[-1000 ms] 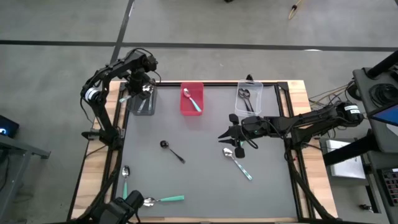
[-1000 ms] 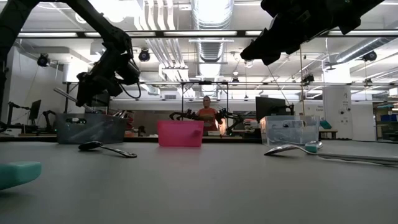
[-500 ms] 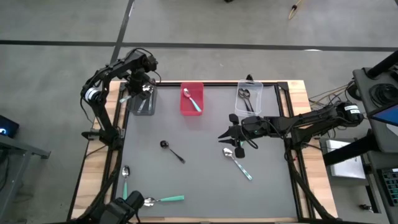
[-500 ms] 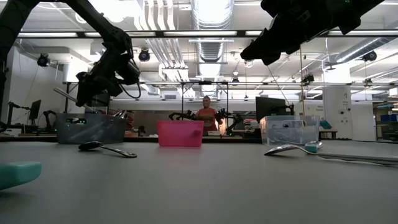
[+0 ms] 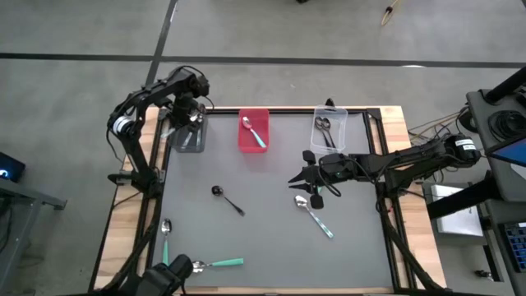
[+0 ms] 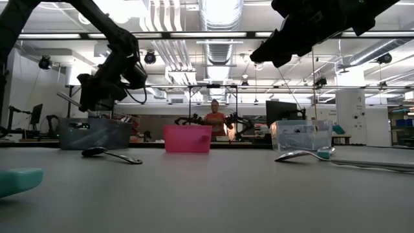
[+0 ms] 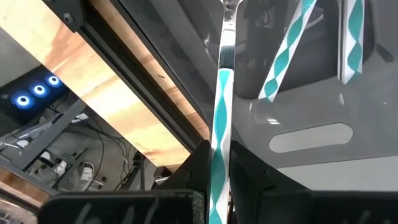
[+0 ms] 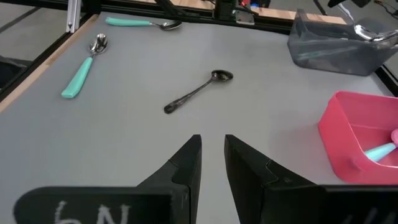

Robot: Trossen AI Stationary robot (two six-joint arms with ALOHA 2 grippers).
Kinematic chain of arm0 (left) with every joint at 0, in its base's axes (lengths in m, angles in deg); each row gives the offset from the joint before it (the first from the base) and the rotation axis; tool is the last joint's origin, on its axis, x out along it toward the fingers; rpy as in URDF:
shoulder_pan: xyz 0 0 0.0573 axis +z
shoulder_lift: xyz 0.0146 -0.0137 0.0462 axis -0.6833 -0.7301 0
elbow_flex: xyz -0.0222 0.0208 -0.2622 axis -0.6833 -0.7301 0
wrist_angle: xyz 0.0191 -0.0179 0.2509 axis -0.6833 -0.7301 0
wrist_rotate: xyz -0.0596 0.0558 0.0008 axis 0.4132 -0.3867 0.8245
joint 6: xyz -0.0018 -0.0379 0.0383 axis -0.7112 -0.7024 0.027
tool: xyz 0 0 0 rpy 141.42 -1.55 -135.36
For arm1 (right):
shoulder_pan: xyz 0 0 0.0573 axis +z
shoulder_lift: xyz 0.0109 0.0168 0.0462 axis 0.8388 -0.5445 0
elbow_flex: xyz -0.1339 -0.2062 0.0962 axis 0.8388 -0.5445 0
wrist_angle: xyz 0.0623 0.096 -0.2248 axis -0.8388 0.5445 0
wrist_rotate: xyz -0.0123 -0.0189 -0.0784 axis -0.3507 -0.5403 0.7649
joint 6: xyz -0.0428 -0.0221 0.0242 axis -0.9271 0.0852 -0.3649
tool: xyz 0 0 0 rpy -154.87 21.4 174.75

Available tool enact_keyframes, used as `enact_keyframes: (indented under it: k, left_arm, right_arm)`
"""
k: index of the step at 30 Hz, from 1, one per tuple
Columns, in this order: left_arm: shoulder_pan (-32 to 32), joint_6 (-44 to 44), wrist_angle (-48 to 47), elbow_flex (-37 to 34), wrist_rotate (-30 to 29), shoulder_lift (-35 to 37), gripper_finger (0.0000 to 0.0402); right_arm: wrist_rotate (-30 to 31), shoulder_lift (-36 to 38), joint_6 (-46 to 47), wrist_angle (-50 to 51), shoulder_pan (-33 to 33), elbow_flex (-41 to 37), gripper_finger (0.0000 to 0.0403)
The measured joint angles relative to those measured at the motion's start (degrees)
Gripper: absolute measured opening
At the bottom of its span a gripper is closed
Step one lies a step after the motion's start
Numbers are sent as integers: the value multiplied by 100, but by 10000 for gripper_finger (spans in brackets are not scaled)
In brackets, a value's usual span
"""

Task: Sort silverware by color (type)
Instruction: Adjust the patterned spoon on the black bin

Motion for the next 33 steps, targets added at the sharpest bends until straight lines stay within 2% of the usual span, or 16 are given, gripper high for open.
enact_keyframes:
  k: [8,16,25,33]
  left_arm:
    - [-33,-426,3,-8,105,-69,18]
    - [-51,-1336,11,-8,70,-69,18]
    - [-198,-1389,26,-8,51,-49,18]
    - [-382,-1170,675,-8,52,-47,18]
  right_arm:
    - [-1,0,-40,0,-1,0,61]
    - [-2,0,-291,-2,-1,1,61]
    - [-4,0,-609,-6,0,180,61]
    - [-4,0,-701,-11,0,273,61]
